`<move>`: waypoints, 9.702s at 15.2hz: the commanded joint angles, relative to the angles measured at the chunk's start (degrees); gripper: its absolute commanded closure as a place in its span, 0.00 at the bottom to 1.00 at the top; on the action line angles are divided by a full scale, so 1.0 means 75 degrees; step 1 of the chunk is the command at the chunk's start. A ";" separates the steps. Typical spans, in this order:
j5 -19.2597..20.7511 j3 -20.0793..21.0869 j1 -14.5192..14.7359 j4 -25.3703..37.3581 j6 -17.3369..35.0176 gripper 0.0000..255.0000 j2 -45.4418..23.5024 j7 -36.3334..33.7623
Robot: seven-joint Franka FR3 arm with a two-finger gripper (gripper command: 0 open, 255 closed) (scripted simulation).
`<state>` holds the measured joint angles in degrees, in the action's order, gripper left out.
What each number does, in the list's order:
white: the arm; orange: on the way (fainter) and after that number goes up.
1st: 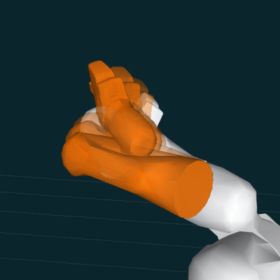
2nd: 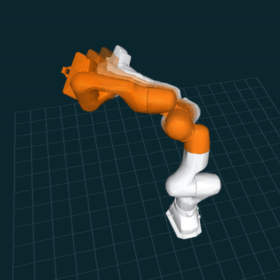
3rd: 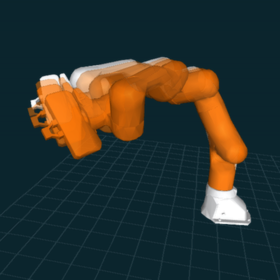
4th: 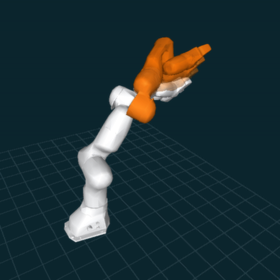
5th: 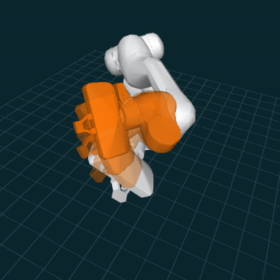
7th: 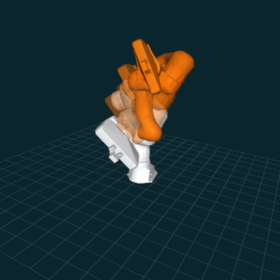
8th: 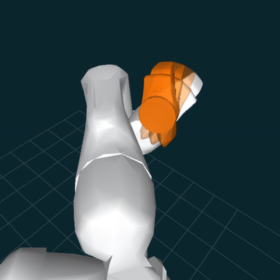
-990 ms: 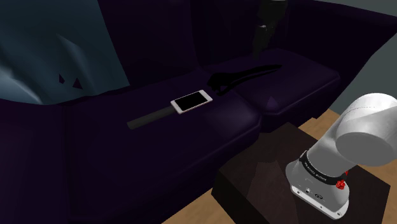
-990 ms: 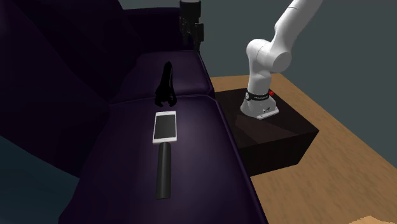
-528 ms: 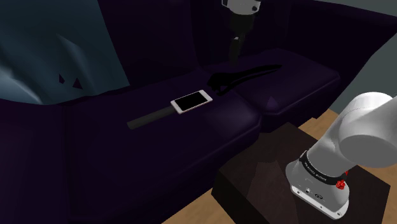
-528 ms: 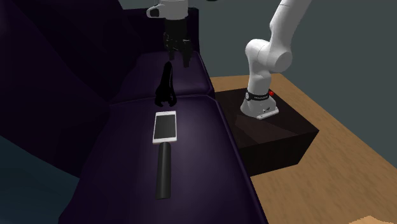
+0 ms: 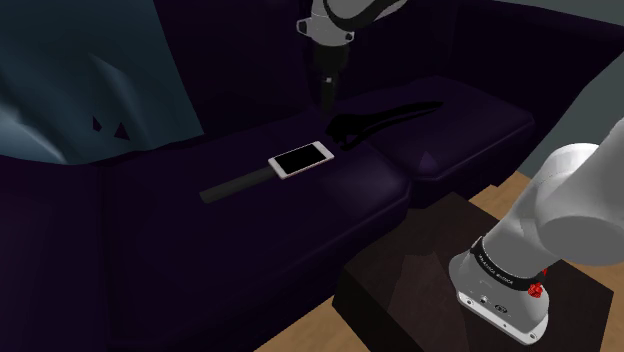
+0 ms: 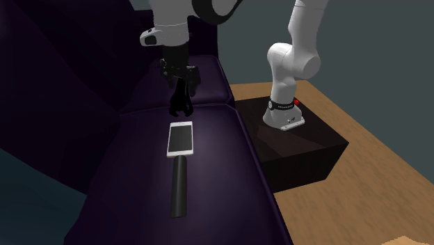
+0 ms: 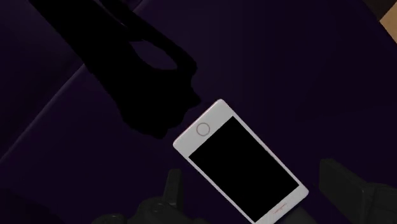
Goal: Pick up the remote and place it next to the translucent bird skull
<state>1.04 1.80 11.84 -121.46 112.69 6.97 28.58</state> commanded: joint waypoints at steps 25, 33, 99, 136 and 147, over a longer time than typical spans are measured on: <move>0.0217 0.1239 0.1324 0.3103 0.0993 0.00 -0.4420 0.2202; 0.0231 0.1232 0.1331 0.3032 0.1129 0.00 -0.4486 0.2194; -0.0292 -0.0115 -0.0470 -0.0143 -0.0862 1.00 0.0650 0.5464; 0.1039 -0.4890 -0.3155 0.0451 -0.0767 1.00 0.0309 1.2426; 0.0189 -0.5711 -0.3670 0.1432 -0.0406 1.00 -0.1212 1.4092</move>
<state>2.69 -40.99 -15.60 -110.32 108.91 -1.75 134.06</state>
